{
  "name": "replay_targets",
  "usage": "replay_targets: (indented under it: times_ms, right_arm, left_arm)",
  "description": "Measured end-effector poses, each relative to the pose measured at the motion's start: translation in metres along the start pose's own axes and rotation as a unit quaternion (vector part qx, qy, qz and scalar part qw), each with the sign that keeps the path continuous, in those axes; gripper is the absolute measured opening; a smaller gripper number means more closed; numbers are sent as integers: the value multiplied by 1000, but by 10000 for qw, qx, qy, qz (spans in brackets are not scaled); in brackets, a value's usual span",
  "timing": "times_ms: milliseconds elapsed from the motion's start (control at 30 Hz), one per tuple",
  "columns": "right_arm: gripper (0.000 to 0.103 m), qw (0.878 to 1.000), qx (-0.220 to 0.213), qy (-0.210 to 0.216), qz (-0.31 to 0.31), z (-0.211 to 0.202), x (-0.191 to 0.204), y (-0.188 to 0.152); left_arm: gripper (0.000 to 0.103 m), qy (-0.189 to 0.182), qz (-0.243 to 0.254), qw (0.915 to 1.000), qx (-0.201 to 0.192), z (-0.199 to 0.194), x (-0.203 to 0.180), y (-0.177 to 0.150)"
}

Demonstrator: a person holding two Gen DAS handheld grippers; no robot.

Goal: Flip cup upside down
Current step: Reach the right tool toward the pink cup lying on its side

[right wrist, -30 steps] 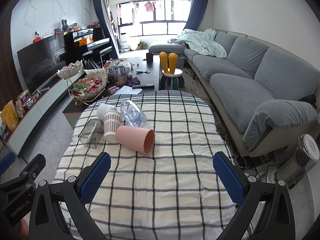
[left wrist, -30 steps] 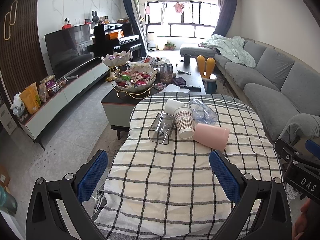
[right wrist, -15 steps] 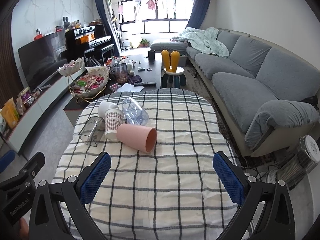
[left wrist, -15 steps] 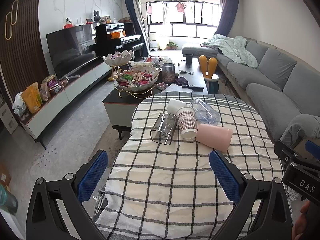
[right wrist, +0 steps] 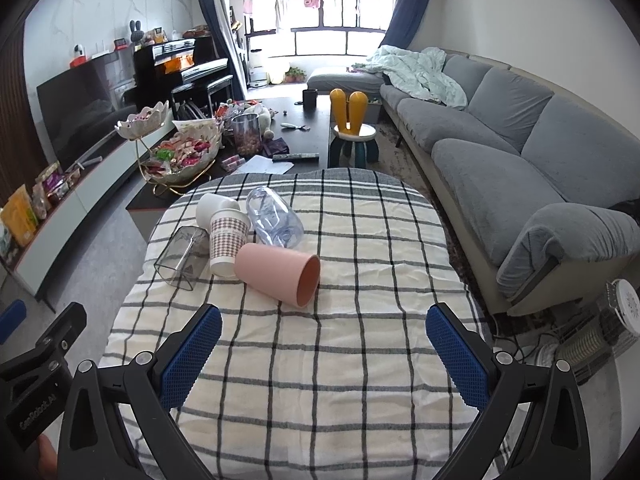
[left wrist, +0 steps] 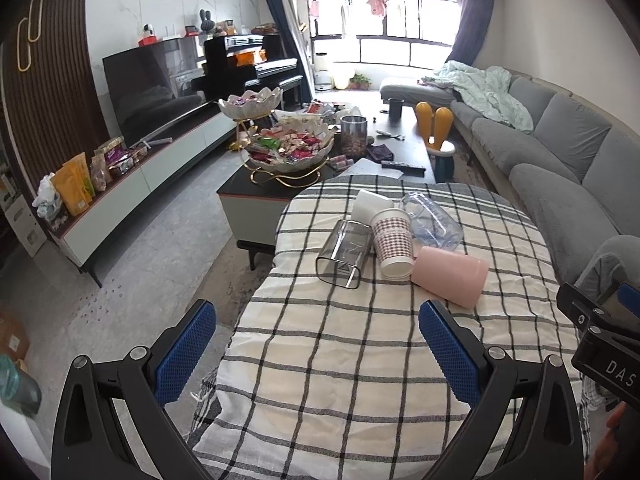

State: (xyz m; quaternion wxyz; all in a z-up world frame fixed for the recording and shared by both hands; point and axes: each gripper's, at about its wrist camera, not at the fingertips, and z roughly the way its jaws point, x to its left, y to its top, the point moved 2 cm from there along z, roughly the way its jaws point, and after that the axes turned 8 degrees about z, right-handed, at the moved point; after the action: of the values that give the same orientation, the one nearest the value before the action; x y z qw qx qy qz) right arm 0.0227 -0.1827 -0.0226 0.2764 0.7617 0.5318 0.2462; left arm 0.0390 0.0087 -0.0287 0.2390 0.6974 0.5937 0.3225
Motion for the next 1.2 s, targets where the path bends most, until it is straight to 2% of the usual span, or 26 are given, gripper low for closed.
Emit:
replay_targets:
  times_ms: [167,300,400,533,700,867,1067,1200]
  right_arm:
    - [102,9992,171,58,-366,19,11,17]
    - [102,9957,529,197,-734,42,25,31]
    - [102,9903,835,297,-1067,61,38,39]
    - [102,9772,1289,393,-1640,88,59,47]
    - [102,9517,1954,370,-2338,125,81,51]
    - [102,9155,2400,189,-3223,155,107,45]
    - [99,8766,3009,21,-3755,194,119,34]
    - [94,8568,3362,-24,-3910,216,120,24]
  left_arm:
    - [103,423,-255,9986,204,13,5,5]
    - [103,517,-391,9973,350,23,7,9]
    - [103,591,-488,9963,400,27,7,12]
    - [103,665,-656,9941,559,37,6,14]
    - [103,838,-1168,9853,922,55,13,7]
    - [103,910,-1737,9713,1343,75,19,-1]
    - [103,985,-1912,9647,1521,94,17,0]
    - [103,944,-1854,9635,1685,110,11,-1]
